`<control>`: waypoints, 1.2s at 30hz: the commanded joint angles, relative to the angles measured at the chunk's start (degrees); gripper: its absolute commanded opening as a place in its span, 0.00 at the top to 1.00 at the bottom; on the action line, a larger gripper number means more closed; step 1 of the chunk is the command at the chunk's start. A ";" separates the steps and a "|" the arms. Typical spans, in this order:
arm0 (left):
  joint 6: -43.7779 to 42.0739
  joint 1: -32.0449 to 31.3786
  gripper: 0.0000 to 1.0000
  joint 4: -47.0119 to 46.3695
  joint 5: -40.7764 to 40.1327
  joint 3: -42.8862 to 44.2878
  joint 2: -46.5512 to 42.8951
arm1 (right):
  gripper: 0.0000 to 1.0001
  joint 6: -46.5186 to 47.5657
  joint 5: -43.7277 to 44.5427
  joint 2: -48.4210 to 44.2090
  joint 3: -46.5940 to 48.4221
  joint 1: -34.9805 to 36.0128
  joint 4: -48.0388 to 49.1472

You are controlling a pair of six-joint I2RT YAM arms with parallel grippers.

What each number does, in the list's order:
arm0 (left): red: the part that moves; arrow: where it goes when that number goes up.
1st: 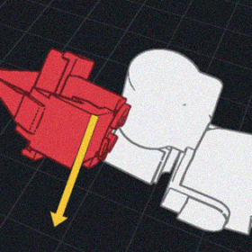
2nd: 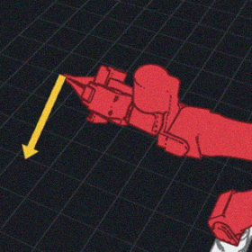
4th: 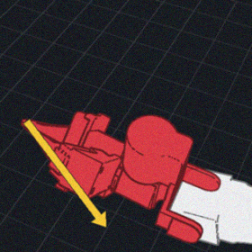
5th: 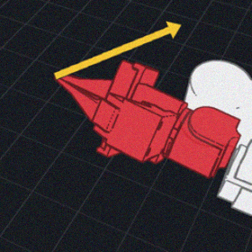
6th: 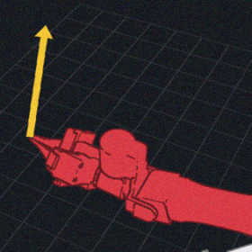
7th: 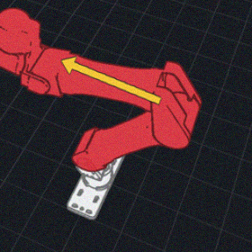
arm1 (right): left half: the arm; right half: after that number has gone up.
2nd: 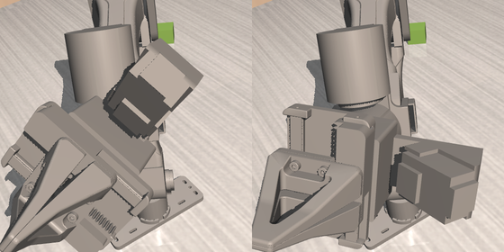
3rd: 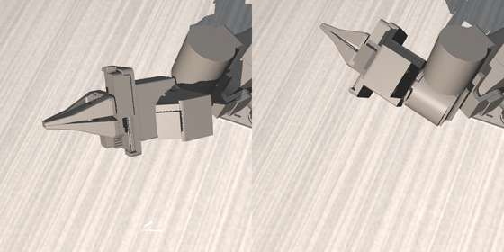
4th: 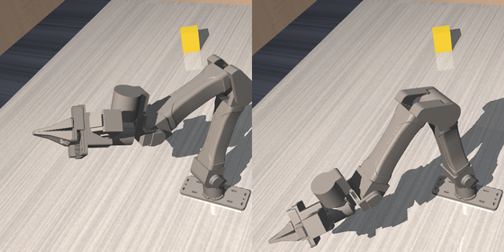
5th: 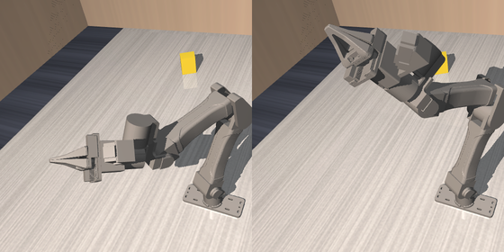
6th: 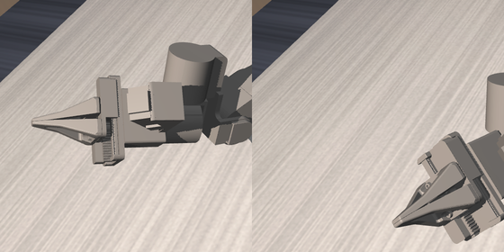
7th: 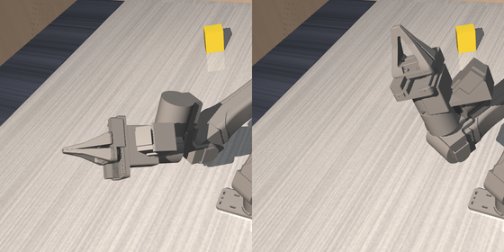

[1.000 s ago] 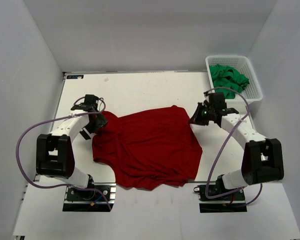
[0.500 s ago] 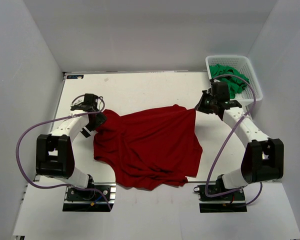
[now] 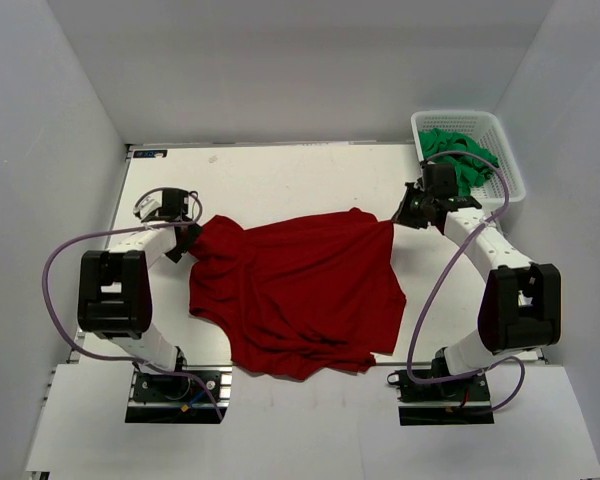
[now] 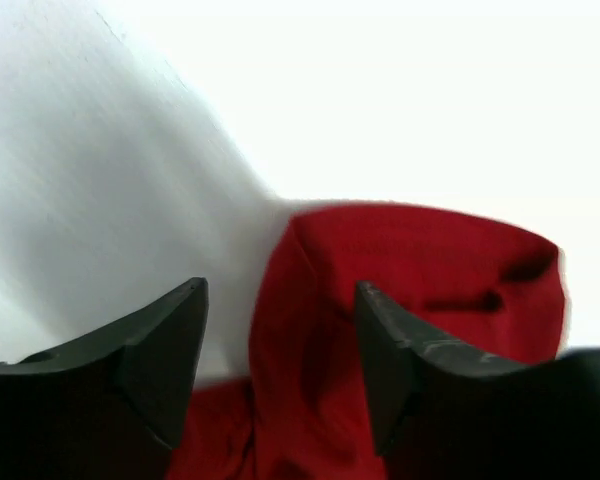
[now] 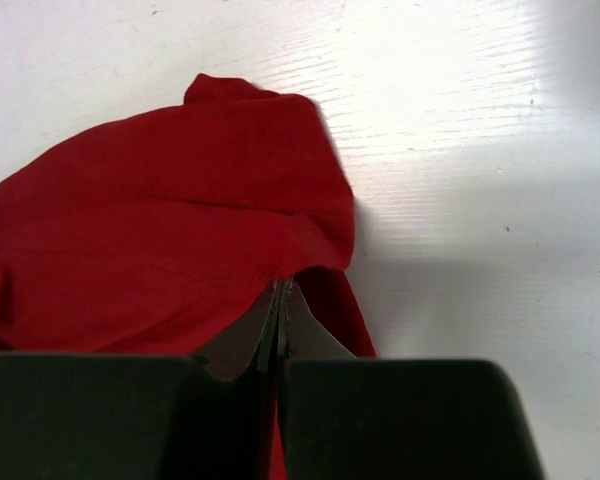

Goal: Fold and stack the t-shirts
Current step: Flatten out the tshirt

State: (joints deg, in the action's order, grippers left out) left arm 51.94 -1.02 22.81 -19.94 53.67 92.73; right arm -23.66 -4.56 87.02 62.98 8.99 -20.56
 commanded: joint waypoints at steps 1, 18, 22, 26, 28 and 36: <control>1.05 1.19 0.31 -2.08 -2.73 1.61 2.36 | 1.00 0.72 -1.16 0.25 2.85 -0.29 0.17; -6.06 0.05 1.00 -13.73 7.19 3.65 7.31 | 1.00 1.25 -1.68 -0.89 3.82 -0.64 1.13; -9.03 0.05 1.00 -18.49 6.67 -1.37 -2.71 | 1.00 0.81 -1.77 -2.99 2.68 -0.47 3.59; -15.19 0.05 1.00 -18.42 8.86 1.68 -10.19 | 1.00 0.98 -1.77 -5.72 2.41 -0.38 7.44; -15.73 0.05 1.00 -17.53 8.87 3.80 -13.35 | 1.00 1.07 -1.68 -8.27 2.58 -0.29 10.34; -21.26 0.05 1.00 -19.99 2.01 10.92 -23.99 | 1.00 4.85 7.36 -16.09 7.24 -0.38 13.88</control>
State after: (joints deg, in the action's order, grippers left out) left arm 34.33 -0.95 5.06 -14.92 61.28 72.97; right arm -21.41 -2.33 73.76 66.30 8.97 -12.03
